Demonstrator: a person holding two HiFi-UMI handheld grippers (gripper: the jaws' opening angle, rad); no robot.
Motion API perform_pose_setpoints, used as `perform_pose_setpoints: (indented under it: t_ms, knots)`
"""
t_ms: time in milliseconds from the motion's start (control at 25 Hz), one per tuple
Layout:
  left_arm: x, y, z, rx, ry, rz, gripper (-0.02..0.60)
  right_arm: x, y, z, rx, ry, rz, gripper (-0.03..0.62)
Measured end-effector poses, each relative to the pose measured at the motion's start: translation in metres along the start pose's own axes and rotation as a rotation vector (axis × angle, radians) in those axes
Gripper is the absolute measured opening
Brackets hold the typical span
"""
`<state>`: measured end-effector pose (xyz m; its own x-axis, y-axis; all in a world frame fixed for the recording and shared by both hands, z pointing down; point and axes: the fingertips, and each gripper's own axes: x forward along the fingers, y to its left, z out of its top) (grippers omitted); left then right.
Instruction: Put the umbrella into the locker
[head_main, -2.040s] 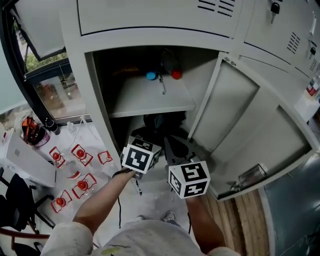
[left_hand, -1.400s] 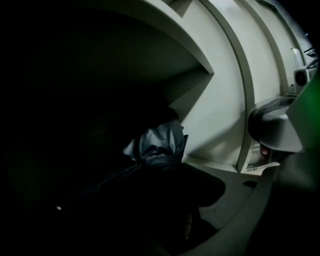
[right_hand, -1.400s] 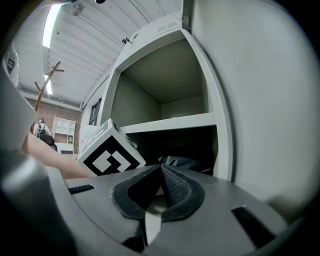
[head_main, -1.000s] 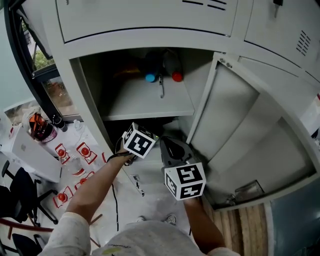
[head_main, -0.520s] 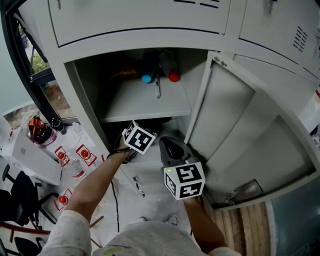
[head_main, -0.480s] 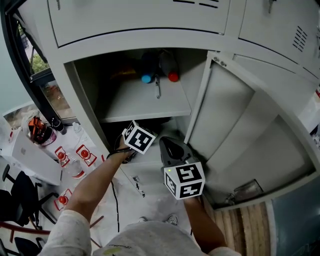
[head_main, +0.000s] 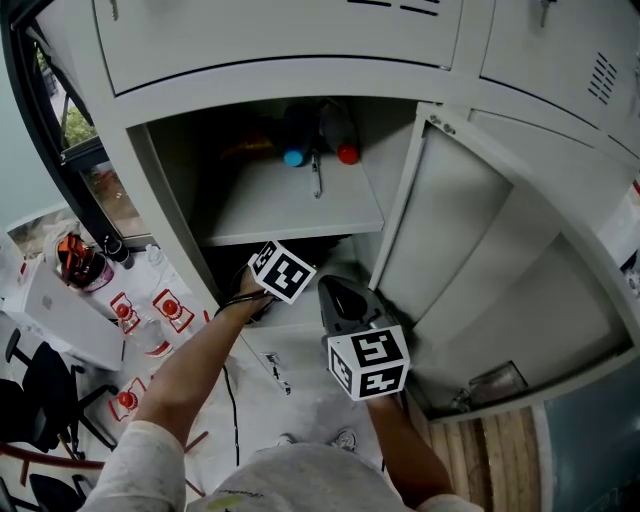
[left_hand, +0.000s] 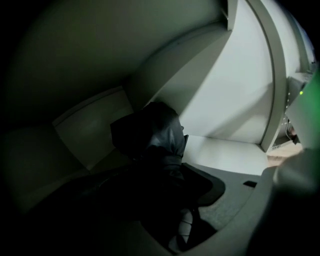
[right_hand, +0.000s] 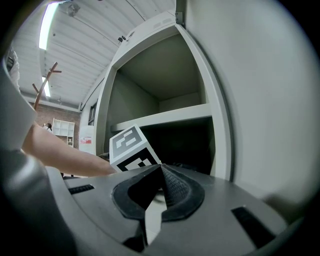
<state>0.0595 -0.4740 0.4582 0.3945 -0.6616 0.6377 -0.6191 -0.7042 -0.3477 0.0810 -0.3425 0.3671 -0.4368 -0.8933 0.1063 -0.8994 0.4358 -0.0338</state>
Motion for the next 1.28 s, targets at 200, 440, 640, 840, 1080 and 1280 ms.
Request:
perform_pose_setpoints:
  t_ms: [200, 440, 640, 840, 1080, 1280]
  knots:
    - [0.002, 0.0, -0.003, -0.002, 0.031, 0.002, 0.253, 0.0, 0.0, -0.002, 0.004, 0.005, -0.001, 0.003]
    - [0.007, 0.0, -0.006, 0.006, 0.073, 0.007, 0.253, 0.001, 0.001, -0.003, 0.006, 0.005, 0.004, 0.003]
    - [0.011, -0.006, -0.012, 0.03, 0.113, -0.02, 0.255, 0.001, 0.0, -0.005, 0.01, 0.013, 0.003, 0.003]
    - [0.013, -0.009, -0.019, 0.031, 0.151, -0.03, 0.259, 0.001, -0.001, -0.006, 0.01, 0.015, 0.002, 0.003]
    - [0.013, -0.007, -0.018, 0.021, 0.149, -0.021, 0.268, 0.001, -0.002, -0.008, 0.016, 0.018, 0.005, 0.003]
    - [0.013, -0.008, -0.023, 0.014, 0.164, -0.025, 0.276, 0.001, -0.001, -0.007, 0.014, 0.02, 0.008, 0.003]
